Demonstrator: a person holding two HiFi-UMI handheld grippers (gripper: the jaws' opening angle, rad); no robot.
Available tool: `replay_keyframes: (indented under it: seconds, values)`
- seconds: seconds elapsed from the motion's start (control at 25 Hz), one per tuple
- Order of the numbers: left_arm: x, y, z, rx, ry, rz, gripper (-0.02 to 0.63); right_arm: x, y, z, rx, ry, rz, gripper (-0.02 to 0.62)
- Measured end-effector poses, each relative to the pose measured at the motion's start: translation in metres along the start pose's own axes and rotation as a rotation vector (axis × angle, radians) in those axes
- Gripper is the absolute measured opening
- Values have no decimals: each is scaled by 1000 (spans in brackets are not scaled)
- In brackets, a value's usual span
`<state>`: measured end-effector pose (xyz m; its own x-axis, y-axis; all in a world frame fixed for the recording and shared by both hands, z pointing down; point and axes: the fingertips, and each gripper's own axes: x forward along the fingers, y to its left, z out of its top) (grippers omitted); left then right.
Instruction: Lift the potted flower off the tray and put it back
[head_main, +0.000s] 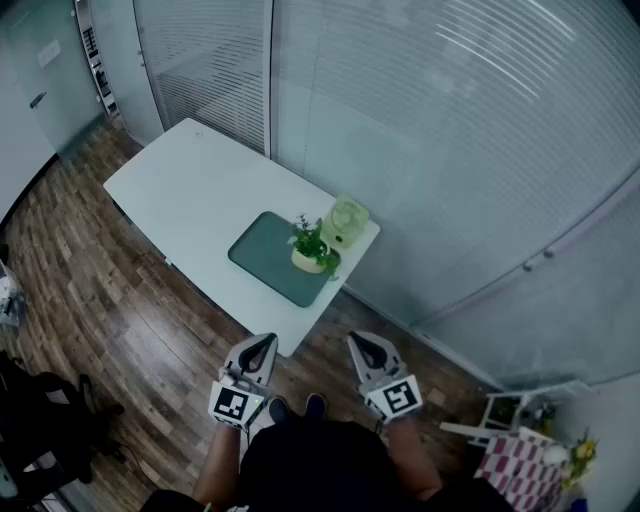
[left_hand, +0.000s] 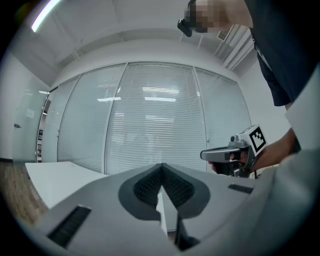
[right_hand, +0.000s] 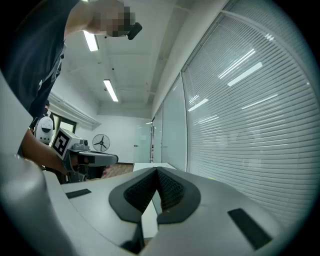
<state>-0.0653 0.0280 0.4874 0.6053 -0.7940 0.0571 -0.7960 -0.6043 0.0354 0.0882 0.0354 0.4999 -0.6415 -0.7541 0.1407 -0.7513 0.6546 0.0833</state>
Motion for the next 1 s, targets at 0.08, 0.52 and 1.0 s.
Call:
replay_keyframes:
  seconds: [0.08, 0.52, 1.0]
  values:
    - [-2, 1, -3, -4, 5, -1, 6, 3, 4, 2, 1, -5, 8, 2]
    - [5, -4, -2, 9, -2, -51, 6, -3, -8, -6, -22, 45, -63, 2]
    - [2, 3, 4, -2, -39, -54, 61, 4, -3, -4, 6, -2, -22, 242]
